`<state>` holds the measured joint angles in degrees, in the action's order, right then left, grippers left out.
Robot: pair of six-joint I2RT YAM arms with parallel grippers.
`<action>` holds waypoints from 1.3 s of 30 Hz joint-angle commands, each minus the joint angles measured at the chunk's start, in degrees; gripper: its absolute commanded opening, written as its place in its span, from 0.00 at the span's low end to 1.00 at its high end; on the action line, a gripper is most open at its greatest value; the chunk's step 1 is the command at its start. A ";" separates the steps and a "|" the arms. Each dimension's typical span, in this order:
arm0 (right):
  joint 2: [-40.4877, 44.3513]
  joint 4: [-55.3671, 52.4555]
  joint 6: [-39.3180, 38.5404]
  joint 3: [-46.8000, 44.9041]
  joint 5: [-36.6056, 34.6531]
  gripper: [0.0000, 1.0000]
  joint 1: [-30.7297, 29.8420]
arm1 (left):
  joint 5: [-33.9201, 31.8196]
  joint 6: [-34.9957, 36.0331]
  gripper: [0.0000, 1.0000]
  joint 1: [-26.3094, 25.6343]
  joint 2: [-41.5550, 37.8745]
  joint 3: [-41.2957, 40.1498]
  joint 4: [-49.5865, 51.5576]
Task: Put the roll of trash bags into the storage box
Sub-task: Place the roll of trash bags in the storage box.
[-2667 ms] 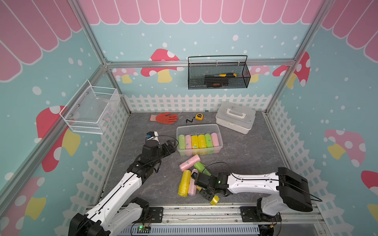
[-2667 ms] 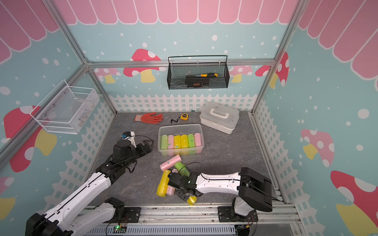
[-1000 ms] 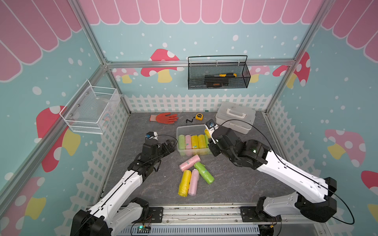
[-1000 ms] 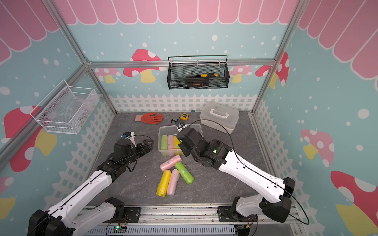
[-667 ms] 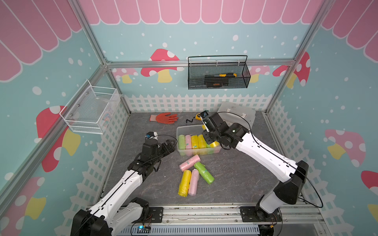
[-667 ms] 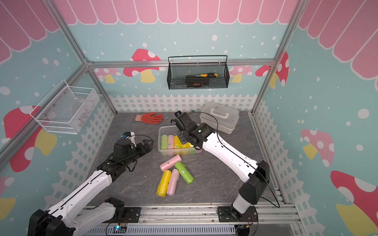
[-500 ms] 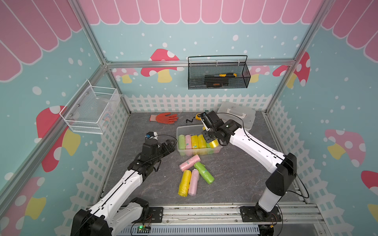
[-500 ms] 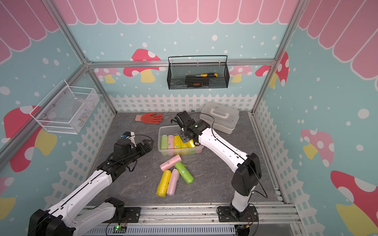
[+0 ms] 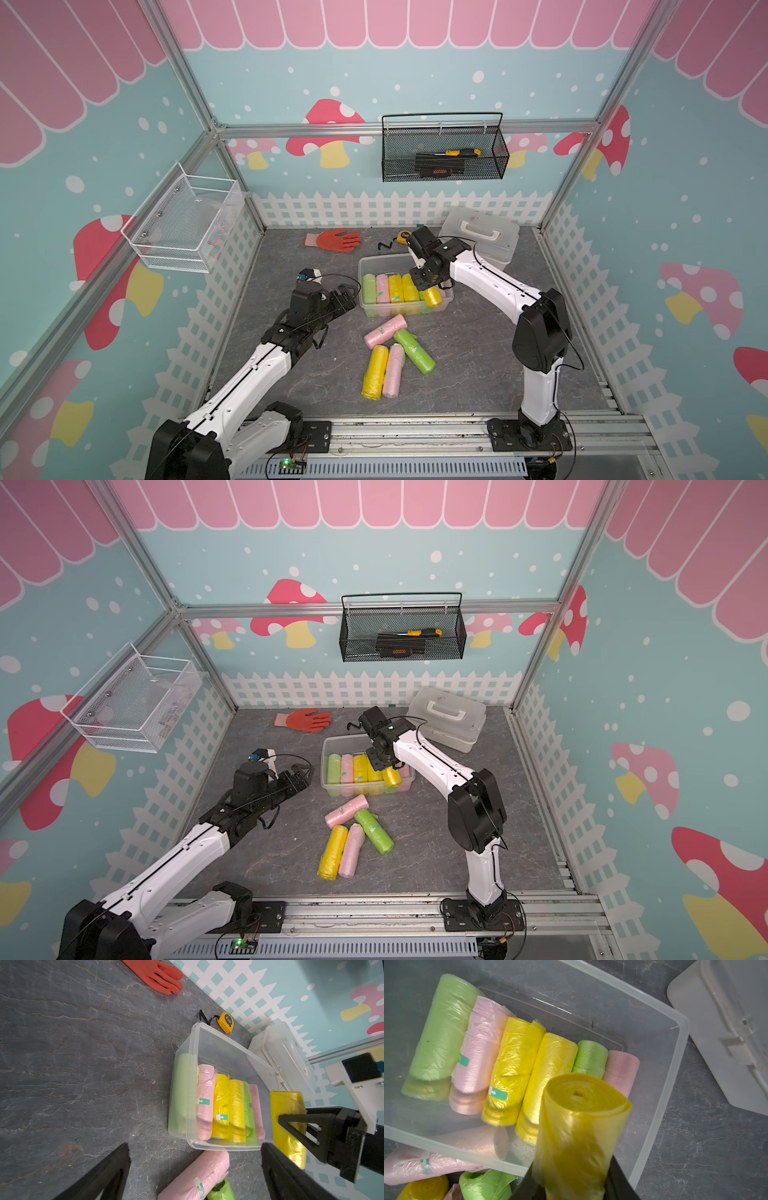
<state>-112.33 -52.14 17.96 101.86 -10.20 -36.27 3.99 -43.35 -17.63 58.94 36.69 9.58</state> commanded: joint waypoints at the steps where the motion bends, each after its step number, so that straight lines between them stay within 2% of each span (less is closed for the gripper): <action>1: -2.67 -0.95 2.01 0.53 1.83 0.07 1.01 | 0.92 -0.66 0.99 0.58 -0.05 1.55 -0.21; 6: -4.61 -1.20 2.17 0.61 1.79 0.10 1.63 | 1.11 -0.86 0.99 0.62 -0.37 1.42 -0.22; 14: -8.00 -1.56 2.70 1.88 3.15 0.08 3.84 | 1.37 -1.12 0.99 0.67 -0.31 1.28 -0.26; 27: -14.56 -3.12 4.39 10.20 2.47 0.05 5.93 | 0.99 -0.46 0.99 1.32 -0.58 1.38 -0.40; 39: -15.16 -3.50 4.53 12.22 2.29 0.06 7.09 | 1.52 -0.51 0.99 1.53 -0.10 1.63 -0.62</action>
<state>-126.17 -54.63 21.74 112.79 -7.88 -29.04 5.19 -43.75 -16.58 58.72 36.69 9.54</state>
